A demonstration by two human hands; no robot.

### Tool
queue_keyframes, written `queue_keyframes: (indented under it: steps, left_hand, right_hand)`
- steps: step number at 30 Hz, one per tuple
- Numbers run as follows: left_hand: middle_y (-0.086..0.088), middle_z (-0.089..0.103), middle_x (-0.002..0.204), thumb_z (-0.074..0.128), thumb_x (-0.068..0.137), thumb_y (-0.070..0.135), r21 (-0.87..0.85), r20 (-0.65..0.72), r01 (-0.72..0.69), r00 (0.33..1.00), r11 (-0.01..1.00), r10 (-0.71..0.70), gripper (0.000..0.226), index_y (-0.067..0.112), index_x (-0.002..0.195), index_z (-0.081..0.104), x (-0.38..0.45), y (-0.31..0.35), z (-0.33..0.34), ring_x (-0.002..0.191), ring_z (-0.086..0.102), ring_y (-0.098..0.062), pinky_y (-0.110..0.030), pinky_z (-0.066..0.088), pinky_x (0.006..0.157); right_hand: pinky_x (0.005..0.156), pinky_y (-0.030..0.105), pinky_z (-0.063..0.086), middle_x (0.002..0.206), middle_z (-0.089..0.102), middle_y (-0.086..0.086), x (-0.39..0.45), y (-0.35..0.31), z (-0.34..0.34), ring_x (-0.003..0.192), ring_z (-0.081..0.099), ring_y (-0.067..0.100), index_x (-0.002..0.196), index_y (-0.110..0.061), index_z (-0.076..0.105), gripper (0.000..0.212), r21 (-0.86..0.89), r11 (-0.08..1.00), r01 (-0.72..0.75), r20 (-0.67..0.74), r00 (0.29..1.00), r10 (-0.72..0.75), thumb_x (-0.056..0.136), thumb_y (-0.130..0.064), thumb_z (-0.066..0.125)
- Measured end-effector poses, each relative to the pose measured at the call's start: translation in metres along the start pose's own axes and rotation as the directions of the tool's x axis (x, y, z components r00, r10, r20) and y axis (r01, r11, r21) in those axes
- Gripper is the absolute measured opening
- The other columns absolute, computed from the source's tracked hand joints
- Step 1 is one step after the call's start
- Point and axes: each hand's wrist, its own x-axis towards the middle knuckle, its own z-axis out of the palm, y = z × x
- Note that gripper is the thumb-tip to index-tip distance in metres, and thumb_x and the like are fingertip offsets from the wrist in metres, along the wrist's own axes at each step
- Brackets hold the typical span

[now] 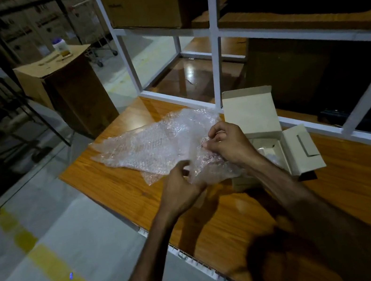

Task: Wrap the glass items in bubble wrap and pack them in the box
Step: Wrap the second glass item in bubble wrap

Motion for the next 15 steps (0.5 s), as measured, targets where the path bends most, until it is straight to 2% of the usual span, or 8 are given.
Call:
queue_keyframes:
  steps: [2, 3, 5, 8, 10, 12, 13, 15]
  left_hand:
    - [-0.003, 0.073, 0.117, 0.075, 0.087, 0.008, 0.115, 0.008, -0.049, 0.999, 0.992, 0.048, 0.042, 0.012, 0.129, 0.069, 0.004, -0.011, -0.005, 0.101, 0.070, -0.017, -0.022, 0.054, 0.073]
    - [-0.001, 0.074, 0.114, 0.072, 0.087, 0.000, 0.152, 0.015, -0.046, 0.999, 0.987, 0.044, 0.039, 0.010, 0.125, 0.072, 0.005, -0.017, -0.011, 0.100, 0.070, -0.016, -0.022, 0.054, 0.074]
    - [0.001, 0.076, 0.103, 0.073, 0.087, -0.004, 0.156, 0.062, -0.001, 0.998, 0.988, -0.009, 0.035, 0.011, 0.118, 0.074, 0.006, -0.030, -0.029, 0.092, 0.072, -0.015, -0.028, 0.059, 0.071]
    - [-0.009, 0.077, 0.087, 0.066, 0.085, -0.016, 0.087, 0.134, 0.056, 0.989, 0.995, -0.068, 0.033, 0.008, 0.106, 0.075, 0.008, -0.044, -0.058, 0.079, 0.073, -0.019, -0.040, 0.059, 0.067]
    - [-0.014, 0.075, 0.091, 0.061, 0.088, -0.018, 0.049, 0.126, 0.095, 0.987, 0.994, -0.101, 0.032, 0.005, 0.105, 0.073, 0.010, -0.050, -0.073, 0.071, 0.067, -0.019, -0.036, 0.054, 0.062]
    - [-0.017, 0.070, 0.093, 0.058, 0.094, -0.013, -0.012, 0.123, 0.117, 0.986, 0.993, -0.115, 0.024, 0.002, 0.107, 0.071, 0.014, -0.054, -0.084, 0.069, 0.062, -0.019, -0.032, 0.052, 0.058]
    - [-0.017, 0.067, 0.092, 0.056, 0.098, -0.009, -0.023, 0.124, 0.120, 0.985, 0.993, -0.116, 0.019, 0.001, 0.107, 0.070, 0.016, -0.055, -0.088, 0.069, 0.060, -0.019, -0.031, 0.051, 0.057]
    - [-0.014, 0.064, 0.087, 0.054, 0.104, 0.001, -0.009, 0.131, 0.125, 0.984, 0.992, -0.123, 0.016, 0.001, 0.105, 0.071, 0.021, -0.057, -0.096, 0.067, 0.056, -0.019, -0.029, 0.047, 0.054]
  right_hand:
    - [0.051, 0.021, 0.055, 0.102, 0.070, 0.010, -0.001, 0.005, -0.005, 0.080, 0.069, 0.021, 0.109, -0.005, 0.062, 0.021, -0.021, 1.000, -0.013, 0.001, 1.000, 0.013, 0.094, -0.005, 0.076]
    - [0.052, 0.024, 0.057, 0.103, 0.070, 0.008, -0.001, 0.009, -0.008, 0.080, 0.070, 0.023, 0.108, -0.007, 0.062, 0.019, -0.058, 0.998, -0.010, 0.000, 1.000, 0.010, 0.095, -0.006, 0.076]
    - [0.057, 0.031, 0.059, 0.100, 0.070, 0.005, 0.003, 0.017, -0.015, 0.086, 0.071, 0.025, 0.101, -0.013, 0.064, 0.015, -0.134, 0.991, 0.015, -0.002, 1.000, -0.015, 0.094, -0.007, 0.076]
    - [0.069, 0.034, 0.057, 0.094, 0.071, 0.002, 0.006, 0.023, -0.028, 0.092, 0.070, 0.018, 0.091, -0.015, 0.068, 0.013, -0.195, 0.980, 0.044, 0.024, 0.999, -0.041, 0.091, -0.006, 0.078]
    - [0.079, 0.035, 0.060, 0.095, 0.073, 0.002, 0.007, 0.025, -0.034, 0.097, 0.071, 0.018, 0.090, -0.014, 0.072, 0.011, -0.219, 0.975, 0.042, 0.056, 0.998, -0.030, 0.092, -0.003, 0.075]
    - [0.082, 0.033, 0.058, 0.096, 0.074, 0.002, 0.008, 0.024, -0.037, 0.097, 0.070, 0.017, 0.088, -0.013, 0.075, 0.015, -0.235, 0.971, 0.048, 0.083, 0.996, -0.029, 0.093, 0.001, 0.071]
    - [0.079, 0.029, 0.057, 0.096, 0.074, 0.001, 0.008, 0.023, -0.038, 0.096, 0.070, 0.014, 0.089, -0.012, 0.076, 0.018, -0.249, 0.967, 0.053, 0.099, 0.995, -0.029, 0.094, 0.003, 0.069]
    - [0.064, 0.014, 0.050, 0.095, 0.074, -0.001, 0.006, 0.019, -0.039, 0.085, 0.069, 0.000, 0.095, -0.009, 0.078, 0.019, -0.280, 0.958, 0.056, 0.152, 0.988, -0.014, 0.097, 0.004, 0.065]
